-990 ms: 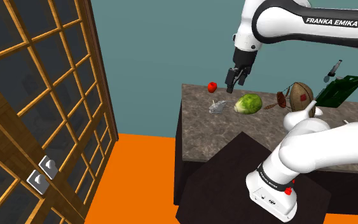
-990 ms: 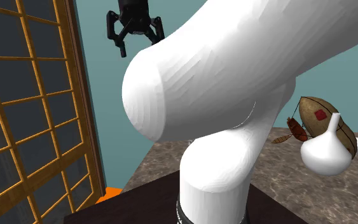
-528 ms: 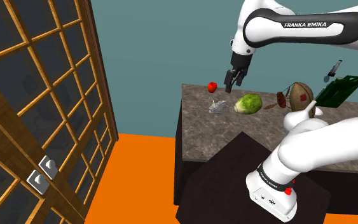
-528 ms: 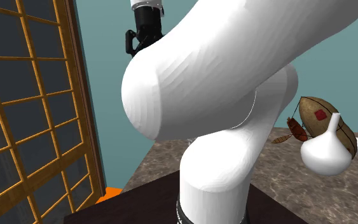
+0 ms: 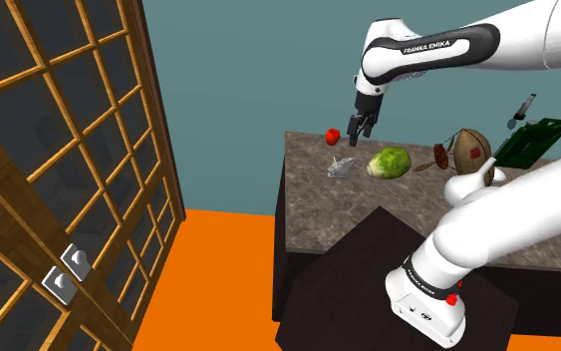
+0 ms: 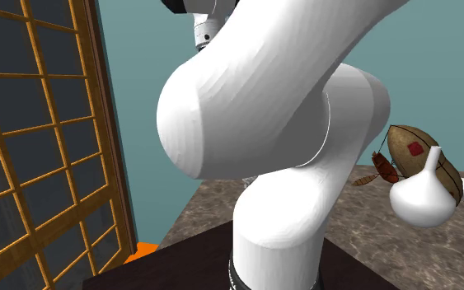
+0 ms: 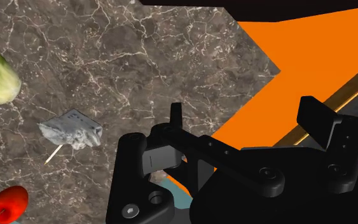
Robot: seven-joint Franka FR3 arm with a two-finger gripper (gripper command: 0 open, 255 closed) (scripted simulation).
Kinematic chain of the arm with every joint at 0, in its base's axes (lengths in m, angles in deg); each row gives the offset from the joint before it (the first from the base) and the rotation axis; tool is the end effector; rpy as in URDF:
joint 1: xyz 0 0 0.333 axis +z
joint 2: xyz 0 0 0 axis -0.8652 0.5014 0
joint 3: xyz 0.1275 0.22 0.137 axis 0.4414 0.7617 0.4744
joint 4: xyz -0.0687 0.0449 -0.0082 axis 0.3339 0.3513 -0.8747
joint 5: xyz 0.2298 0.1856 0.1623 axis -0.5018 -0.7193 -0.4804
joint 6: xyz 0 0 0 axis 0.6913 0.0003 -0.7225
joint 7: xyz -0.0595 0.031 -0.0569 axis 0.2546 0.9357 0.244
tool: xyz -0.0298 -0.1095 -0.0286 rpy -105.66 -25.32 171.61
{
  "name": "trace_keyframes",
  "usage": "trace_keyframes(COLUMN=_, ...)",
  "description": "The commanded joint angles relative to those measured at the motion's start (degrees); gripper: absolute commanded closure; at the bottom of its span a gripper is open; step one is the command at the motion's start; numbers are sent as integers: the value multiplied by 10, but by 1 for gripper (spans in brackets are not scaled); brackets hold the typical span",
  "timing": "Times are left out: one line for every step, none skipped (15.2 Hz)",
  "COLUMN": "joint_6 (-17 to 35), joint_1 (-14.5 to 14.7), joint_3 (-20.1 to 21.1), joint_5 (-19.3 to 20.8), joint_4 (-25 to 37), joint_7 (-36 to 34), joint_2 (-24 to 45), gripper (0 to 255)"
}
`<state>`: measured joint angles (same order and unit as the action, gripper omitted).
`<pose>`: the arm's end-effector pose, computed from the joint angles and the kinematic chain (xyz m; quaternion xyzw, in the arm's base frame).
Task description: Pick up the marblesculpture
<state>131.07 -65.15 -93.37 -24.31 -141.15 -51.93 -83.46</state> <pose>0.3576 -0.1079 0.4381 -0.9970 -0.0361 0.0686 0.0007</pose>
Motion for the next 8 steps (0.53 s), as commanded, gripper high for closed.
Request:
trace_keyframes(joint_6=19, joint_1=-6, joint_3=-17, joint_5=2, joint_4=13, joint_7=24, joint_2=36, gripper=0)
trace_keyframes(joint_6=28, joint_1=-8, joint_3=-25, joint_5=1, joint_4=22, joint_7=35, joint_2=57, gripper=0)
trace_keyframes(joint_6=37, joint_1=-11, joint_3=-32, joint_5=-1, joint_4=31, joint_7=47, joint_2=78, gripper=0)
trace_keyframes(joint_6=46, joint_1=-13, joint_3=-40, joint_5=-3, joint_4=42, joint_7=59, joint_2=100, gripper=0)
trace_keyframes(joint_6=53, joint_1=-16, joint_3=-46, joint_5=-7, joint_4=53, joint_7=71, joint_2=122, gripper=0)
trace_keyframes(joint_6=61, joint_1=-18, joint_3=-53, joint_5=-10, joint_4=64, joint_7=84, joint_2=144, gripper=0)
trace_keyframes(joint_6=68, joint_1=-21, joint_3=-59, joint_5=-15, joint_4=77, joint_7=96, joint_2=166, gripper=0)
trace_keyframes(joint_6=74, joint_1=-24, joint_3=-64, joint_5=-20, joint_4=90, joint_7=109, joint_2=189, gripper=0)
